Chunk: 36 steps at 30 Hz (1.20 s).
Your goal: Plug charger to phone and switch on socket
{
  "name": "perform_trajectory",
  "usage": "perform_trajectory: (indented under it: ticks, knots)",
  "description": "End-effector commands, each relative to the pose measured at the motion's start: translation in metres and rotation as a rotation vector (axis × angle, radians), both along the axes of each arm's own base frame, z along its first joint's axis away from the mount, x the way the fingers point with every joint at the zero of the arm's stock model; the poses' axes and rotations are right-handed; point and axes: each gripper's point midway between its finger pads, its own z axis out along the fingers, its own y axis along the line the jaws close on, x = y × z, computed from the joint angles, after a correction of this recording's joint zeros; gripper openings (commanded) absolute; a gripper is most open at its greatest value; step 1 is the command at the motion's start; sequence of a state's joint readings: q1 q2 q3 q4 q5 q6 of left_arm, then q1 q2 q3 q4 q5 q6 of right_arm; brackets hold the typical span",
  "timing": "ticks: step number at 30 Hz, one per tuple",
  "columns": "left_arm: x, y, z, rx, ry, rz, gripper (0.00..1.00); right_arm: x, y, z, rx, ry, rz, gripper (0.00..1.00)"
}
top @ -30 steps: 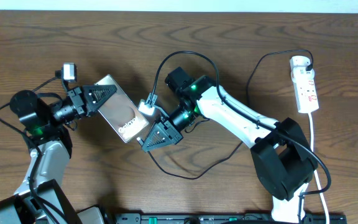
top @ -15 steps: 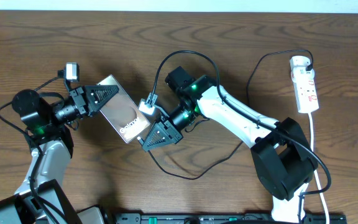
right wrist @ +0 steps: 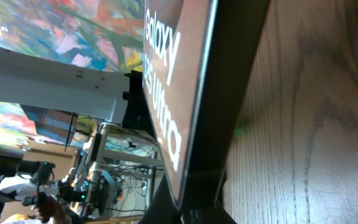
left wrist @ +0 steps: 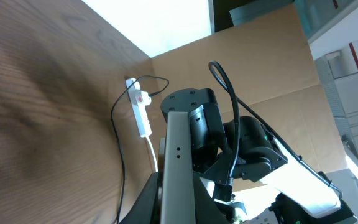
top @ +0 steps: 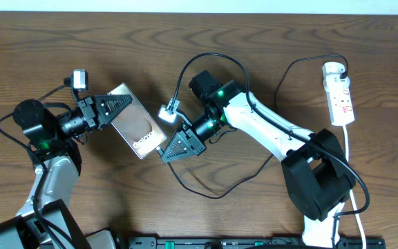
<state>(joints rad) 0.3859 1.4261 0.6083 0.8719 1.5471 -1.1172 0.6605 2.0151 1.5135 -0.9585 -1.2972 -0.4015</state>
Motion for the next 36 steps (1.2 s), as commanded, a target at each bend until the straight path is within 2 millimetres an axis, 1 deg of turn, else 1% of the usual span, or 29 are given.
perform_trajectory:
  ticks: [1, 21, 31, 36]
  knots:
    - [-0.002, -0.001, 0.007, 0.022, -0.050, -0.026, 0.07, -0.003, 0.001, -0.001, -0.003, 0.008, 0.006, 0.01]
    - [-0.002, -0.001, 0.007, 0.044, -0.095, -0.024, 0.07, -0.009, 0.003, 0.000, 0.002, 0.005, 0.022, 0.01]
    - [-0.002, -0.001, 0.007, 0.042, -0.091, -0.024, 0.08, -0.014, 0.005, 0.011, 0.091, 0.003, 0.049, 0.01]
    - [-0.002, -0.001, 0.007, 0.042, -0.091, -0.024, 0.08, -0.019, 0.007, 0.011, 0.111, -0.020, 0.069, 0.01]
